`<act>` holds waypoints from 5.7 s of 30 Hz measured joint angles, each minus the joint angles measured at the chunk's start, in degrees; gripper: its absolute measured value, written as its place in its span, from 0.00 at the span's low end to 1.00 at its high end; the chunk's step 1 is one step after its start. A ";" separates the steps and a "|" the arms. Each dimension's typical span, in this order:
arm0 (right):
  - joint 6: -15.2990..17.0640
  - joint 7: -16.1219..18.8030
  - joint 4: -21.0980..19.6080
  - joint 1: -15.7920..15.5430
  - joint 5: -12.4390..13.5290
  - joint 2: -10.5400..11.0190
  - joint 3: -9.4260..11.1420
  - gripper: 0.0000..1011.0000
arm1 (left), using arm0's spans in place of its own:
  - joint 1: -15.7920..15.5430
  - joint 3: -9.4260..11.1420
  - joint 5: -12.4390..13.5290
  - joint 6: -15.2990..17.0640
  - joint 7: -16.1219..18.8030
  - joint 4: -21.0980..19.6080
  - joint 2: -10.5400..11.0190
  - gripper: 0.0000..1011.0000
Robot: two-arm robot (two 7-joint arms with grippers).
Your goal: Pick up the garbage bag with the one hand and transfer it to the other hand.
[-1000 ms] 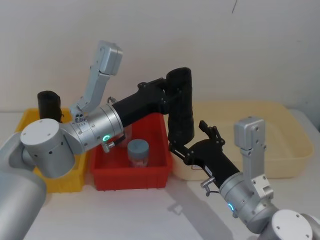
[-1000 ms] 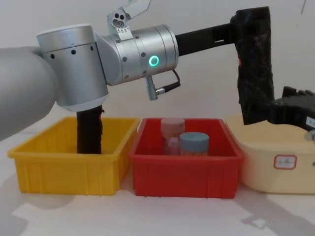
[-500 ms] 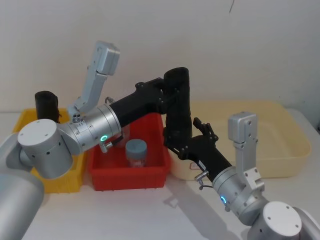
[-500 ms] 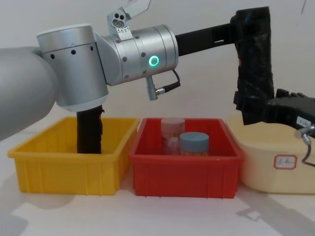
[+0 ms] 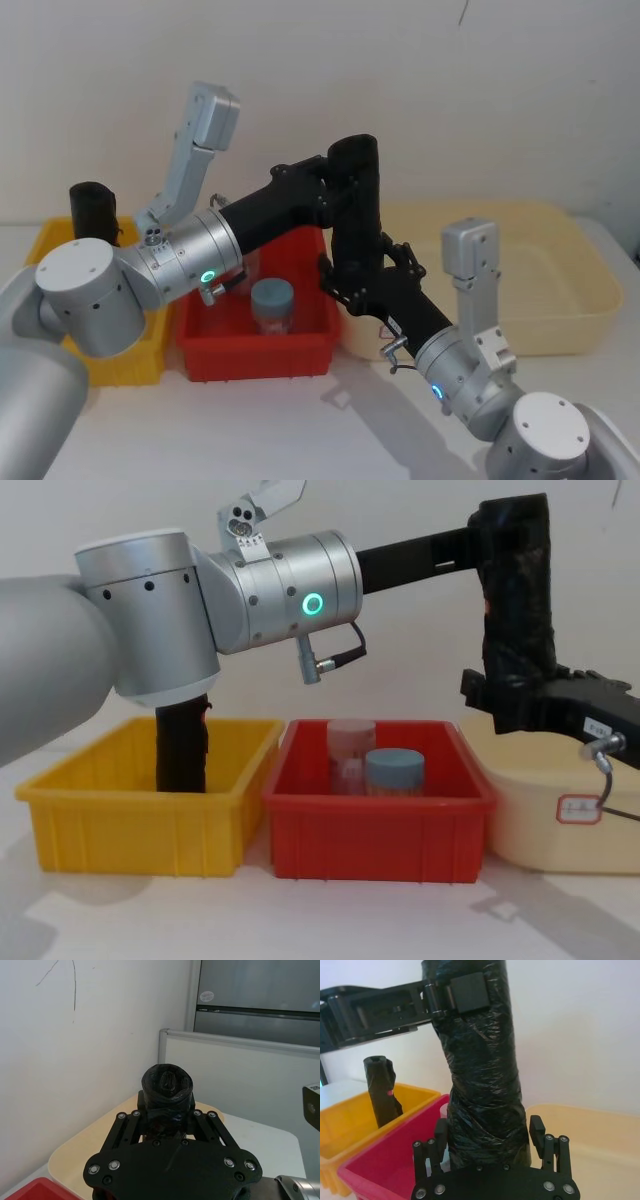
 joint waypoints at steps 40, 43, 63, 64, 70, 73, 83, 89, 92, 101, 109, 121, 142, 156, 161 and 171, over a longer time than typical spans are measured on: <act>2.60 -1.82 1.24 2.65 -7.65 -0.26 0.05 0.56 | 0.00 0.00 0.01 0.00 0.00 0.00 0.00 0.37; 2.97 -1.67 1.09 2.60 -7.65 -0.31 0.23 0.56 | 0.00 0.00 0.01 0.01 0.00 0.00 0.00 0.37; 5.67 -1.32 0.79 2.84 -6.75 -1.50 2.58 0.56 | 0.00 0.00 -0.04 -0.03 0.00 0.00 0.00 0.90; 5.88 -1.41 0.96 2.99 -6.68 -1.57 2.83 0.56 | 0.00 0.00 -0.04 -0.03 -0.01 0.00 0.00 0.91; 7.77 -2.66 2.68 4.98 -6.11 -2.19 4.77 0.56 | -0.01 0.00 -0.02 -0.03 0.00 0.00 0.00 0.99; 8.64 -3.41 3.88 6.38 -5.87 -2.41 5.94 0.56 | 0.00 0.00 -0.01 -0.02 -0.01 0.00 0.00 0.99; 11.03 -6.53 8.14 11.15 -5.32 -2.54 10.19 0.57 | 0.00 0.00 0.00 0.00 0.00 0.00 0.00 0.99; 12.12 -8.86 10.13 13.56 -5.26 -2.24 12.91 0.74 | 0.00 0.00 0.00 0.00 0.00 0.00 0.00 0.99; 12.63 -10.18 10.74 14.37 -5.56 -2.04 13.95 0.84 | 0.00 0.00 0.00 0.00 0.00 0.00 0.00 0.99; 13.23 -13.18 10.51 15.68 -8.40 -1.15 14.68 0.99 | 0.00 0.00 0.00 0.01 0.00 0.00 0.00 0.99; 12.49 -14.33 7.87 15.93 -11.38 -0.40 13.40 0.99 | 0.00 0.00 0.00 0.00 0.00 0.00 0.00 0.99; 12.58 -11.60 1.41 14.05 -13.01 0.13 10.77 0.99 | 1.39 -0.46 0.21 -0.66 2.07 -2.29 0.81 0.99; 17.81 -4.28 -7.00 7.48 -11.43 -1.22 5.78 0.99 | 11.15 -4.54 4.41 -4.70 15.16 -17.45 6.42 0.99; 19.40 -1.21 -8.58 5.09 -11.06 -2.50 2.78 0.99 | 20.91 -9.76 8.07 -6.07 24.53 -29.78 10.81 0.99; 19.78 -0.03 -8.95 4.63 -10.92 -2.57 1.55 0.99 | 24.23 -11.68 8.71 -6.01 26.84 -33.47 12.17 0.99; 20.93 3.30 -9.85 4.18 -10.60 -1.52 -1.26 0.99 | 27.47 -13.55 9.34 -5.80 29.17 -37.10 13.51 0.99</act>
